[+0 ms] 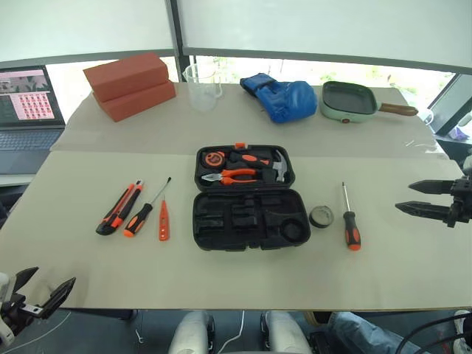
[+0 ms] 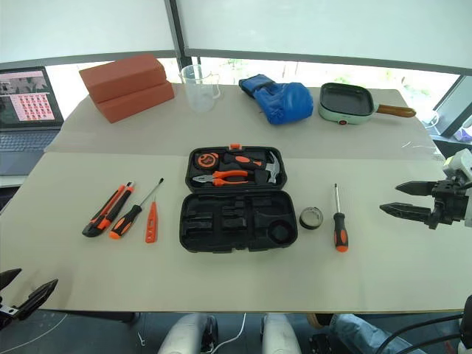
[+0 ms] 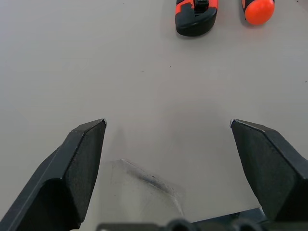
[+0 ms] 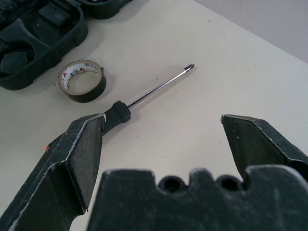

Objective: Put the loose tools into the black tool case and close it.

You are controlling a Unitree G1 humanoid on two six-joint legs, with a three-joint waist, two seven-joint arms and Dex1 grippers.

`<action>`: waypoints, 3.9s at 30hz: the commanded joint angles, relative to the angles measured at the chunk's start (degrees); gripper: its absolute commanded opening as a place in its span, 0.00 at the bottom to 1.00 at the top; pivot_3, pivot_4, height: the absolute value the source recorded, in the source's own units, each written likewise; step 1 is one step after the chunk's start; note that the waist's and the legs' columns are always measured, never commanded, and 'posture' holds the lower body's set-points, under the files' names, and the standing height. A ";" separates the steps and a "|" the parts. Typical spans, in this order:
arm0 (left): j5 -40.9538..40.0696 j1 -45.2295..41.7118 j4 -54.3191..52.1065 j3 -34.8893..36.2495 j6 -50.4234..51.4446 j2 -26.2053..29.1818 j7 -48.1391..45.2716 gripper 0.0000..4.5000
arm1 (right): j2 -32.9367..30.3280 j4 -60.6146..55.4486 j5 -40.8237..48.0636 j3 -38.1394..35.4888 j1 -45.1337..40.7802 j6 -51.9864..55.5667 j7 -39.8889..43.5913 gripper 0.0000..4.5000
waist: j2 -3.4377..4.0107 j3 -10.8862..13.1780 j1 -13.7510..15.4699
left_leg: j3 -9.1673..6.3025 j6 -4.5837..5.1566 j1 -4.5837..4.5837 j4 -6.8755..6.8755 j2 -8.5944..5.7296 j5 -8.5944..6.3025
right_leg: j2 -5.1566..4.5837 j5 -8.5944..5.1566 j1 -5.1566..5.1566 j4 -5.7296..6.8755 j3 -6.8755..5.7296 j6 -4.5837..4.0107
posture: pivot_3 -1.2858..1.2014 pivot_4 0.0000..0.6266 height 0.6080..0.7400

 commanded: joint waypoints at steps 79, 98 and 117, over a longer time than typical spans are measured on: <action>-2.82 -63.79 5.28 -33.20 33.52 22.71 0.86 0.21 | 5.25 -77.63 32.20 -7.33 16.74 26.56 -19.50 1.00 | -0.04 0.34 1.62 | -0.36 -0.12 -0.30 0.18 -0.16 0.05 | 0.15 0.24 -0.04 0.16 -0.27 0.40 | 0.52 0.24 0.99; 27.47 -90.82 33.54 -72.57 -12.37 5.32 -25.32 0.21 | 6.33 -82.17 32.18 -17.85 32.13 27.87 -24.05 1.00 | -0.05 0.34 1.47 | -0.11 -0.09 -0.64 0.37 -0.27 0.08 | 0.27 0.26 -0.12 0.11 -0.29 0.51 | 0.52 0.24 0.99; 32.66 -92.43 39.80 -71.56 -6.70 -4.50 -24.33 0.21 | 6.64 -83.44 35.02 -18.82 33.13 29.28 -29.59 1.00 | -0.06 0.35 1.56 | -0.55 0.04 -0.73 0.67 -0.29 0.01 | 0.23 0.32 -0.06 0.13 -0.27 0.69 | 0.52 0.24 0.99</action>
